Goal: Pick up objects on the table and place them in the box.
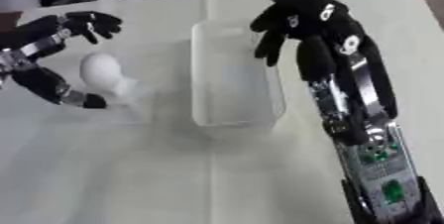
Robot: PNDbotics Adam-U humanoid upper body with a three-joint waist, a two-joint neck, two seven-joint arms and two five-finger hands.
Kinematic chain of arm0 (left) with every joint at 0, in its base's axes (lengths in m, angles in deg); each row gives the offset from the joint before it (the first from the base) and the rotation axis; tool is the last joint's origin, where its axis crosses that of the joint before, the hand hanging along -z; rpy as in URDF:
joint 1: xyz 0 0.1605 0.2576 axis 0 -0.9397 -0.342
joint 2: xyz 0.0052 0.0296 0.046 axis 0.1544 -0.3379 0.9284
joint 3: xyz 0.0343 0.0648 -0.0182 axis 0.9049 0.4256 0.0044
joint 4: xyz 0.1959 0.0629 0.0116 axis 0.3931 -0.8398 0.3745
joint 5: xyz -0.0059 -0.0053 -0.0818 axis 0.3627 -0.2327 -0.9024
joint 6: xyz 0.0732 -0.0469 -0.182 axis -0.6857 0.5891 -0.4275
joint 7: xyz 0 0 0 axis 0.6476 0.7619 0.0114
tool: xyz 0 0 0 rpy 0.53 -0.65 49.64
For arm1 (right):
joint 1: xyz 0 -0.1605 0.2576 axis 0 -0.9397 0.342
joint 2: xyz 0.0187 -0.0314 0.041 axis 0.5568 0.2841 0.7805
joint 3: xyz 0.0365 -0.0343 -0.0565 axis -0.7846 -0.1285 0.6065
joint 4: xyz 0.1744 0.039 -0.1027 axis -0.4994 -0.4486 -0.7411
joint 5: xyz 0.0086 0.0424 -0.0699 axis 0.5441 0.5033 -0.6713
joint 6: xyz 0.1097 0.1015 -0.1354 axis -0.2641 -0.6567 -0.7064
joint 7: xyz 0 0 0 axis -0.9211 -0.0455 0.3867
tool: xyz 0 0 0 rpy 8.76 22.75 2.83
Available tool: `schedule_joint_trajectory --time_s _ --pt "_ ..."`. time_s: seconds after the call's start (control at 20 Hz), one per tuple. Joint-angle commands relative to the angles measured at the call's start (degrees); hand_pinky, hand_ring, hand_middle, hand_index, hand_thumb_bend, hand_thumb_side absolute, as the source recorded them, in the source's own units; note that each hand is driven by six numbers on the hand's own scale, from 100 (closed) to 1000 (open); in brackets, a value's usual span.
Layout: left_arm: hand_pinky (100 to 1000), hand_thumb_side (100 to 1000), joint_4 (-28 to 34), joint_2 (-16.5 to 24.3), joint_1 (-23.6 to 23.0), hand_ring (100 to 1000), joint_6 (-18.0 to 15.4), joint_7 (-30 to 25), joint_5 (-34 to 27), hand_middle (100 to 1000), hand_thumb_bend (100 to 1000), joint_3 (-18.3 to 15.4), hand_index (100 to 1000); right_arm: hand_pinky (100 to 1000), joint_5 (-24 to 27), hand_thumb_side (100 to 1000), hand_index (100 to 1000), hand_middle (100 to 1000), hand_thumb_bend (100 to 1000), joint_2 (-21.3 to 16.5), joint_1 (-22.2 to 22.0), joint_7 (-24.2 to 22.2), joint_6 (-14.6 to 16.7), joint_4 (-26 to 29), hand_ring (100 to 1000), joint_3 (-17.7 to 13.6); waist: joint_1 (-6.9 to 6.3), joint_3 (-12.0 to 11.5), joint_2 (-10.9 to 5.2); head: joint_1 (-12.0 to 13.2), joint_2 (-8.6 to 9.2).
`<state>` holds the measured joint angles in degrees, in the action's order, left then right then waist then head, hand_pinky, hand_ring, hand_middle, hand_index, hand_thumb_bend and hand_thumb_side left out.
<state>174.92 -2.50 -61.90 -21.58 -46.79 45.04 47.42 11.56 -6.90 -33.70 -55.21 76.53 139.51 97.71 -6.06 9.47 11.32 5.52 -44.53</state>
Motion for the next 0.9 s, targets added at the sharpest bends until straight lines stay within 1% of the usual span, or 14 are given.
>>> schedule_joint_trajectory --time_s 0.05,0.25,0.5,0.55,0.6,0.7,0.9 --pt "661 636 1.24 0.81 1.07 787 -0.05 0.84 1.42 867 982 -0.88 903 316 -0.23 841 871 609 100 -0.57 0.17 -0.10 -0.16 1.09 462 -0.12 0.03 0.18 -0.96 -0.65 0.42" --pt "667 652 1.15 0.72 1.15 786 -0.19 2.40 5.53 854 995 -0.78 892 315 -0.21 841 871 608 100 -0.58 0.38 -0.12 -0.11 1.09 461 -0.13 0.03 0.58 -0.68 -0.71 0.42" --pt "687 670 -1.31 0.83 1.27 784 -0.48 2.76 8.94 842 1000 0.25 875 309 -0.07 841 871 607 100 -0.51 0.60 -0.19 -0.07 1.09 459 -0.07 0.09 0.86 -0.30 -0.70 0.42" --pt "687 595 -1.83 0.80 1.40 784 -0.70 2.61 9.73 842 1000 0.59 875 309 -0.03 838 871 607 100 -0.48 0.64 -0.24 -0.06 1.09 459 -0.04 0.11 0.92 -0.24 -0.68 0.42" --pt "688 674 -2.27 0.71 1.51 783 -0.95 2.50 10.50 838 1000 0.88 874 308 0.01 841 870 607 100 -0.45 0.68 -0.27 -0.06 1.09 459 -0.02 0.11 1.00 -0.17 -0.65 0.42" --pt "689 679 -3.07 0.40 1.63 783 -1.47 2.42 12.56 839 1000 1.48 874 306 0.11 841 870 606 100 -0.43 0.76 -0.31 -0.04 1.09 458 0.00 0.11 1.23 0.01 -0.58 0.42" --pt "687 685 -5.24 -0.45 1.56 781 -2.32 1.82 13.31 839 998 2.75 873 304 0.31 840 866 599 100 -0.44 0.93 -0.35 -0.06 1.09 456 0.00 0.10 1.60 0.34 -0.47 0.42"
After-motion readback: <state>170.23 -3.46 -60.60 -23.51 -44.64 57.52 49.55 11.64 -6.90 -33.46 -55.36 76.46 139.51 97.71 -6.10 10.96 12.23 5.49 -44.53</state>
